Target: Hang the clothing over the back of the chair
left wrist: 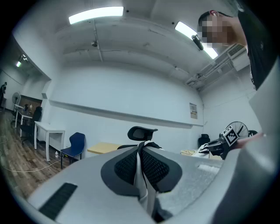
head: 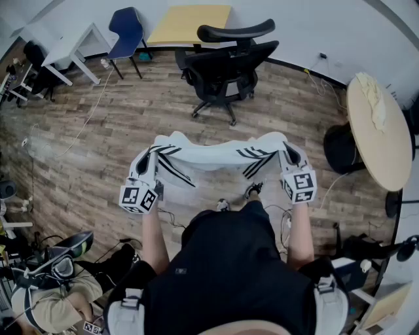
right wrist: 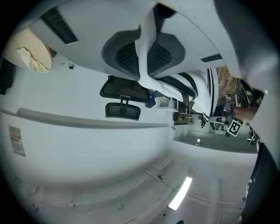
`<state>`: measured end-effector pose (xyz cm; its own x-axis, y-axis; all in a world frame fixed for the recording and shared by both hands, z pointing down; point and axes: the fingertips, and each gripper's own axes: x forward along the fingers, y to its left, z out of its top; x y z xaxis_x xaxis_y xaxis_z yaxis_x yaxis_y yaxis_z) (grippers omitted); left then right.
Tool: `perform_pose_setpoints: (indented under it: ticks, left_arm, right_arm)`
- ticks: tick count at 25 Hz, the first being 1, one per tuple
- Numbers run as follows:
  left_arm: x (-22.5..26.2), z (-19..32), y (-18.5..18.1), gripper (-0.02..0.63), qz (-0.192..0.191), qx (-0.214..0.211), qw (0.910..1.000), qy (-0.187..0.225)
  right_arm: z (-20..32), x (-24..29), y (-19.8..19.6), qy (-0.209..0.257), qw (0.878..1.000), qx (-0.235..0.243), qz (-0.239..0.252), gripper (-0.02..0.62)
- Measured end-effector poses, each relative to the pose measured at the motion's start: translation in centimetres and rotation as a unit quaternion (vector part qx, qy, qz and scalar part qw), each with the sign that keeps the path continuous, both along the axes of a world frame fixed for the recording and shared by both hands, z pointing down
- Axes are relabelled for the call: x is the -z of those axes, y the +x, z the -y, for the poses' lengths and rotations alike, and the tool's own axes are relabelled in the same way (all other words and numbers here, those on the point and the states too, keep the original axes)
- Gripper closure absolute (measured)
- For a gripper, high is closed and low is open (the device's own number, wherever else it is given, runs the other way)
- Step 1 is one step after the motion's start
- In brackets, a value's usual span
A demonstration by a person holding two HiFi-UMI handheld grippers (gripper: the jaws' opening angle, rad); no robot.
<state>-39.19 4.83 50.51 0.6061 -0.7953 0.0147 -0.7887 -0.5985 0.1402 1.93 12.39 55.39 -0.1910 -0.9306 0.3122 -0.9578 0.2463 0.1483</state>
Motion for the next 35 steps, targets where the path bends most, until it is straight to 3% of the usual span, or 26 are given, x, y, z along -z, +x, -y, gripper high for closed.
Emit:
perform_pose_setpoints:
  ticks: [12,24,35]
  left_arm:
    - [0.2,0.8,0.6,0.601,0.003,-0.004,1.0,-0.001]
    - [1.0,1.4,3.4,0.601,0.009,-0.023,0.9997,0.007]
    - [1.6,3.3,4.0,0.601,0.008,-0.021,0.9997,0.009]
  right_arm:
    - [-0.2,-0.5,0.5,-0.005,1.0,-0.011,0.002,0.58]
    - [-0.3,0.1,3.5,-0.003,0.999,-0.037,0.007,0.58]
    - [2.4,0.8,4.6,0.026,0.999,-0.034,0.01,0.58]
